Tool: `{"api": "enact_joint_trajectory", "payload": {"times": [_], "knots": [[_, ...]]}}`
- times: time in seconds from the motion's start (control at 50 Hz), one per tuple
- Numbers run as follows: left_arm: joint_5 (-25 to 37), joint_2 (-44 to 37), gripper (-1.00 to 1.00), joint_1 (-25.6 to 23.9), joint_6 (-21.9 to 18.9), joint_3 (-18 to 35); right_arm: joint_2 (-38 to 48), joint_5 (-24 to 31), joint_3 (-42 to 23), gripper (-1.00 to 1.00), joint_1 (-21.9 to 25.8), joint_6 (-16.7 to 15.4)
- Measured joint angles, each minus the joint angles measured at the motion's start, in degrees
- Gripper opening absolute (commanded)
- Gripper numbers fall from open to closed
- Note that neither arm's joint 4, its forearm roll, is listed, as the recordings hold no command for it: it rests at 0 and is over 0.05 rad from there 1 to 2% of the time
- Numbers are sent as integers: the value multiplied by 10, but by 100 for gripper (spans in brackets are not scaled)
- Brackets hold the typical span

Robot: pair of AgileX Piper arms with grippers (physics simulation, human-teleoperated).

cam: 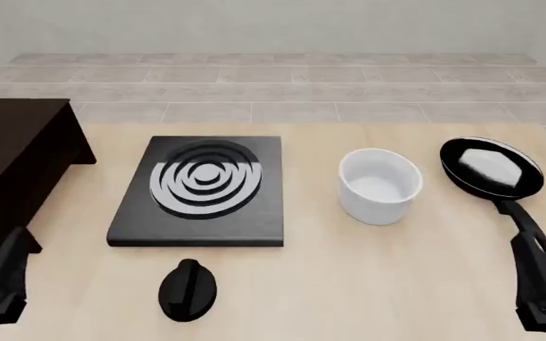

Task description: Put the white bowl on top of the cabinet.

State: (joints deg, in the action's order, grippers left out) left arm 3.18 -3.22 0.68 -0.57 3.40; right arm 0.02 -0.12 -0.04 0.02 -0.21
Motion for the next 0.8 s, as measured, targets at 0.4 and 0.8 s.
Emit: {"api": "enact_joint_trajectory", "payload": {"times": [0.4,0.8], "knots": [[-24,-35,100,-58,-3,16,2,-2,0,100,0,-2],[59,-93,100,-132,29,181,2,-2,0,100,0,-3]]}}
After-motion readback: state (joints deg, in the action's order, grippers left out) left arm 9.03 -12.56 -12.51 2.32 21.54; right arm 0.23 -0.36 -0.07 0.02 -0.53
